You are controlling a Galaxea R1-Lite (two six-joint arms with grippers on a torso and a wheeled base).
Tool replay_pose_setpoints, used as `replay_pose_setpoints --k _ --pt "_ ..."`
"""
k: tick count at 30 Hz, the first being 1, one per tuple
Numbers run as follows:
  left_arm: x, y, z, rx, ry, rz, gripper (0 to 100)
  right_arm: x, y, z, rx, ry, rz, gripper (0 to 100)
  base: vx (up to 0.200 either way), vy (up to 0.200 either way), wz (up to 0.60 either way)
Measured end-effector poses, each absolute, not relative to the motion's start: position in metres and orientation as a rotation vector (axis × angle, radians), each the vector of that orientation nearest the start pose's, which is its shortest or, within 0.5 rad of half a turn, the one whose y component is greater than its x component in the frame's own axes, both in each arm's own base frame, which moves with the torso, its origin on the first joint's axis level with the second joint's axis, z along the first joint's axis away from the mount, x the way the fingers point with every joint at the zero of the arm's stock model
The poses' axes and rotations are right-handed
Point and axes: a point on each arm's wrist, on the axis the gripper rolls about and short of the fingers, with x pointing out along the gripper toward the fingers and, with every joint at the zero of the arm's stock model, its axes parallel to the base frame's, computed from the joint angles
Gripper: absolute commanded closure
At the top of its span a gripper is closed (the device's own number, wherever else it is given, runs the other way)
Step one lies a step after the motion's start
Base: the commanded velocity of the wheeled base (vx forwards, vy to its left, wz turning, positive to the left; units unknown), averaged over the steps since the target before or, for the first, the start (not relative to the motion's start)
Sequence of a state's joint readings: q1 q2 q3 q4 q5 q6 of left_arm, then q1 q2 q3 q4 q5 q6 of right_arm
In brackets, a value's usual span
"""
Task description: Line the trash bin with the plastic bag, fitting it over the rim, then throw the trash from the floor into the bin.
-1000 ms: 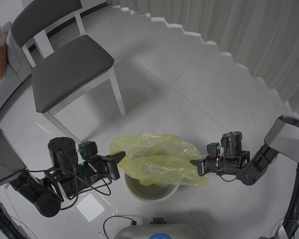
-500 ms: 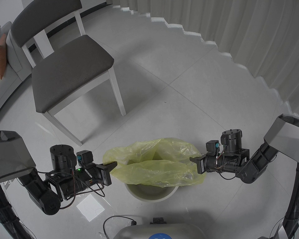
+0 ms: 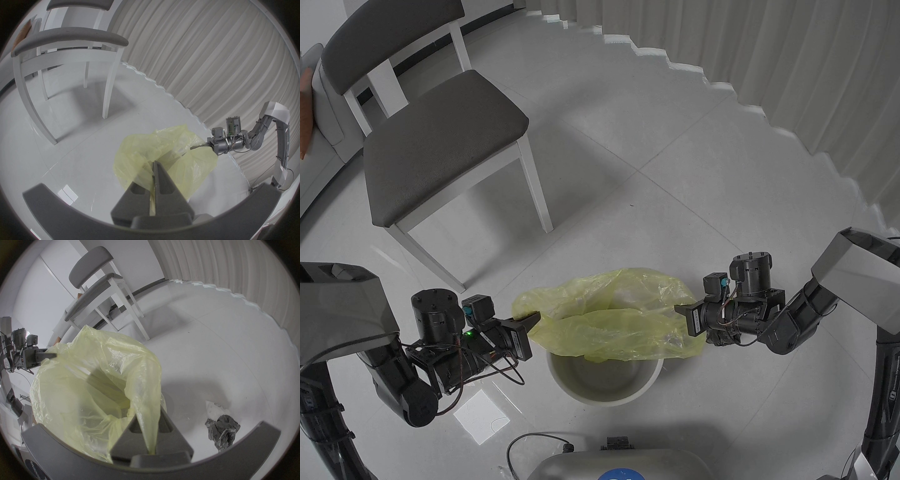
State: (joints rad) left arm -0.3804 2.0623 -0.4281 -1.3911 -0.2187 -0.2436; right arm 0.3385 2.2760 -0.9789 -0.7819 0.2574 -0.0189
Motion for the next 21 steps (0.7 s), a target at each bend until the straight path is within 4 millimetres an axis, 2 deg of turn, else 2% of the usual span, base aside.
replay_pose_setpoints --k 8,15,16,21 --pt "0.284 -0.133 0.06 -0.263 0.273 -0.547 100 0.383 0.123 0.028 -0.036 0.525 0.548 100 0.0 0.0 0.0" --pt "0.279 -0.132 0.055 -0.26 0.296 -0.546 100 0.382 0.123 0.03 -0.022 0.514 0.579 100 0.0 0.0 0.0" --pt "0.278 -0.131 0.055 -0.26 0.295 -0.546 100 0.382 0.123 0.031 -0.022 0.508 0.585 0 0.0 0.0 0.0" --pt "0.277 -0.128 0.056 -0.263 0.282 -0.541 100 0.381 0.127 0.033 -0.008 0.483 0.604 0 0.0 0.0 0.0"
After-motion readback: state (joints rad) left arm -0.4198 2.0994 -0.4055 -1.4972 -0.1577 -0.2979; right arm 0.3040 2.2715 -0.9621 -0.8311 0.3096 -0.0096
